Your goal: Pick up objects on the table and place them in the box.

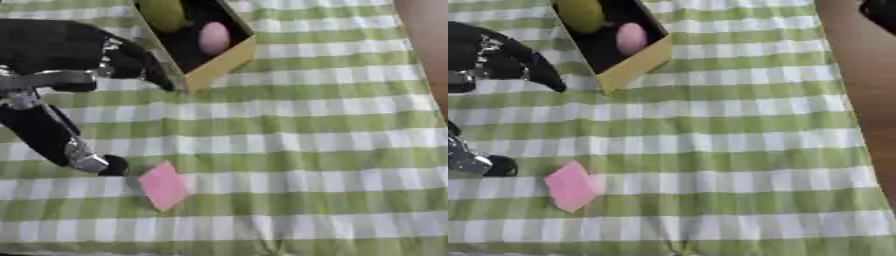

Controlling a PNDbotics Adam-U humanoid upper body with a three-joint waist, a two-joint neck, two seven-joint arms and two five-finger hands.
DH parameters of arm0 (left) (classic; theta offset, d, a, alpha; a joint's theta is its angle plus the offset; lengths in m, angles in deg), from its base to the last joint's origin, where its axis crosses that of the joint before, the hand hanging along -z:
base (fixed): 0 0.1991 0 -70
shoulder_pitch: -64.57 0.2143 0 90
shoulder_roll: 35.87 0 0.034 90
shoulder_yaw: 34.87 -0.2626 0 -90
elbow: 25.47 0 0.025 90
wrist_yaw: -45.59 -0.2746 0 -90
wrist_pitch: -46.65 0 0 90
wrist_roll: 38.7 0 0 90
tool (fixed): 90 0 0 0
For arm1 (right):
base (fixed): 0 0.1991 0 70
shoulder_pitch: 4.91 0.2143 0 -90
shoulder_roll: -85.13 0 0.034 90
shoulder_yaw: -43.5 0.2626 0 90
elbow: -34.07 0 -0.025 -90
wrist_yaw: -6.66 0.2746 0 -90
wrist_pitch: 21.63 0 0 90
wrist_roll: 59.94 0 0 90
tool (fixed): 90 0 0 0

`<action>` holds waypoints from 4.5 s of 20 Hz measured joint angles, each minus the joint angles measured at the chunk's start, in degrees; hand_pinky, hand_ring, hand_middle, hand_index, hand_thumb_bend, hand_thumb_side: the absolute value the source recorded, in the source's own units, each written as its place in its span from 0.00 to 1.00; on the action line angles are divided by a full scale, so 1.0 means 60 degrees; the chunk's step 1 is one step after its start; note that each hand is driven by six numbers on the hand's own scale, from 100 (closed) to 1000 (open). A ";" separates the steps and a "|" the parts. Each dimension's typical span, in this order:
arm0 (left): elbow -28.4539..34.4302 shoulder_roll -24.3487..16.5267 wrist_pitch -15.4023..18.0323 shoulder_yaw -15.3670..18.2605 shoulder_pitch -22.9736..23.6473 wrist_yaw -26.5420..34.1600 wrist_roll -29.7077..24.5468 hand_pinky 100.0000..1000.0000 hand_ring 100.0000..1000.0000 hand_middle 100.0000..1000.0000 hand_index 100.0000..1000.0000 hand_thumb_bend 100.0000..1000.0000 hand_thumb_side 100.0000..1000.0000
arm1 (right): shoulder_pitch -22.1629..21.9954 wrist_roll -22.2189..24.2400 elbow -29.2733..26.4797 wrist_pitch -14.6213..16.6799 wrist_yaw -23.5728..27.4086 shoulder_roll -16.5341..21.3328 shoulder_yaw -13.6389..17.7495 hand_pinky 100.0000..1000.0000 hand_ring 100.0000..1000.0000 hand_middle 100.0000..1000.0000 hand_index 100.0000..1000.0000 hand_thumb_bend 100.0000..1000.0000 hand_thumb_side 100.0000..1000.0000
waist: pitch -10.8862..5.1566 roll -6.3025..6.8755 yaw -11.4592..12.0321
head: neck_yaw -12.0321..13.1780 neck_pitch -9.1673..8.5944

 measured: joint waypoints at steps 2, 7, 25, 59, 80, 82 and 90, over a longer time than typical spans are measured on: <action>0.0000 0.0032 -0.0002 -0.0183 -0.0071 0.0082 -0.0320 0.83 0.79 0.78 0.90 0.52 0.30 | 0.0000 0.0006 0.0000 0.0004 0.0004 0.0000 -0.0001 0.88 0.80 0.71 0.85 0.00 0.47 | -0.0002 0.0001 -0.0003 | 0.0000 0.0030; 0.0001 0.0268 0.0076 -0.0606 -0.0370 0.0259 -0.1032 0.83 0.79 0.78 0.89 0.49 0.24 | 0.0000 0.0012 0.0000 0.0005 0.0034 -0.0004 -0.0003 0.88 0.80 0.71 0.85 0.00 0.48 | -0.0038 0.0001 -0.0014 | 0.0000 0.0077; -0.0068 0.1047 -0.0047 -0.1959 -0.0529 -0.1158 -0.1428 0.80 0.78 0.75 0.83 0.33 0.15 | -0.0015 0.0064 0.0000 -0.0018 0.0102 -0.0099 -0.0015 0.88 0.80 0.71 0.85 0.00 0.52 | -0.0088 0.0001 -0.0080 | 0.0007 0.0158; -0.0045 0.0740 0.0604 -0.1349 -0.0232 -0.2031 -0.1363 0.86 0.83 0.79 0.87 0.51 0.24 | -0.0235 0.0100 0.0000 -0.0079 0.0232 -0.0186 -0.0054 0.88 0.80 0.71 0.85 0.00 0.53 | -0.0088 0.0001 -0.0073 | 0.0005 0.0160; -0.0474 0.0159 0.0781 -0.1938 0.0585 -0.1938 -0.1302 0.86 0.82 0.79 0.87 0.54 0.22 | -0.0274 0.0193 0.0000 -0.0150 0.0279 -0.0215 -0.0065 0.89 0.80 0.70 0.85 0.00 0.52 | -0.0088 0.0001 -0.0058 | 0.0004 0.0160; -0.0388 0.0041 0.0784 -0.1931 0.0702 -0.1926 -0.1299 0.86 0.82 0.79 0.87 0.55 0.22 | -0.0293 0.0195 0.0000 -0.0152 0.0285 -0.0215 -0.0067 0.89 0.80 0.70 0.85 0.00 0.52 | -0.0088 0.0001 -0.0047 | -0.0001 0.0160; -0.0013 -0.0184 0.0684 -0.1743 0.1052 -0.1864 -0.1343 0.85 0.81 0.77 0.86 0.61 0.23 | -0.0345 0.0230 0.0000 -0.0188 0.0322 -0.0269 -0.0091 0.89 0.80 0.70 0.85 0.00 0.52 | -0.0088 0.0001 0.0001 | -0.0005 0.0160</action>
